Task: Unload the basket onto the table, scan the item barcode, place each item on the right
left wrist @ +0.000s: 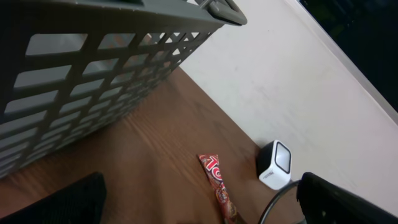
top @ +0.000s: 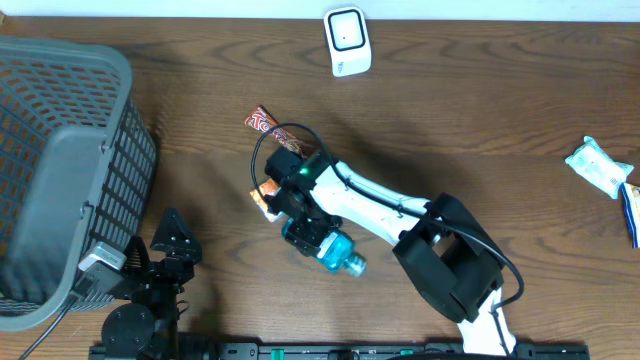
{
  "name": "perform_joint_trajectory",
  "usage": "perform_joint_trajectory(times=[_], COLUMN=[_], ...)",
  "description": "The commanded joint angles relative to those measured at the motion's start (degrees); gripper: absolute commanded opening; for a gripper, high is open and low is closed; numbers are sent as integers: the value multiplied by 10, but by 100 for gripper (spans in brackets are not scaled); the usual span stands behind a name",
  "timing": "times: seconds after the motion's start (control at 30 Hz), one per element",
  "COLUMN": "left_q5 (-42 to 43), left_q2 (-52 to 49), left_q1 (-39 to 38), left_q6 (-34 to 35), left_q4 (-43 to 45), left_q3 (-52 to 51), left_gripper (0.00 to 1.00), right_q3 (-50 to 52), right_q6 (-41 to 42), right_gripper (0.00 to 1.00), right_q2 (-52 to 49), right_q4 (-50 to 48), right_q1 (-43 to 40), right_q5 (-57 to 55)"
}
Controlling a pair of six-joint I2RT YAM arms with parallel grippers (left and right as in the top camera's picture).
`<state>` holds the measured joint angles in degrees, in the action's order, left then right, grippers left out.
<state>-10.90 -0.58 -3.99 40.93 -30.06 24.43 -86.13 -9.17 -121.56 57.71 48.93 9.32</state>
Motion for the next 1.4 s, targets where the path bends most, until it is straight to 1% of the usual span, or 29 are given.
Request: perform_joint_trajectory(times=[0.0, 0.07, 0.13, 0.27, 0.37, 0.47, 0.77, 0.8, 0.9, 1.0, 1.17, 1.27, 1.37], left_q5=[-7, -7, -7, -7, -7, -7, -7, -7, -7, -7, -7, -7, -7], left_q2=[4, 4, 4, 4, 4, 4, 4, 4, 4, 4, 4, 4, 4], left_q1=[-3, -3, -3, -3, -3, -3, -3, -3, -3, -3, -3, -3, -3], left_q6=[3, 3, 3, 3, 3, 3, 3, 3, 3, 3, 3, 3, 3], left_q4=[0, 0, 1, 0, 0, 1, 0, 1, 0, 0, 0, 1, 0], left_q3=[-2, -2, -2, -2, -2, -2, -2, -2, -2, -2, -2, -2, -2], left_gripper=[98, 98, 98, 98, 98, 98, 98, 98, 98, 98, 98, 98, 98], right_q3=[33, 33, 33, 33, 33, 33, 33, 32, 22, -2, -63, -92, -101], right_q6=[6, 20, 65, 144, 175, 184, 184, 186, 225, 242, 244, 244, 246], right_gripper=[61, 54, 47, 48, 48, 47, 37, 34, 31, 25, 19, 19, 19], right_q2=[-25, -25, -25, -25, -25, -25, -25, -25, -25, -25, -25, -25, -25], right_q4=[2, -8, -24, -48, -56, -56, -52, -52, -41, -10, 58, 83, 87], right_q1=[-2, -8, -16, -45, -75, -110, -192, -199, -224, -243, -256, -255, -245], right_q5=[-4, -10, -40, -89, -92, -92, -74, -80, -117, -155, -214, -219, -219])
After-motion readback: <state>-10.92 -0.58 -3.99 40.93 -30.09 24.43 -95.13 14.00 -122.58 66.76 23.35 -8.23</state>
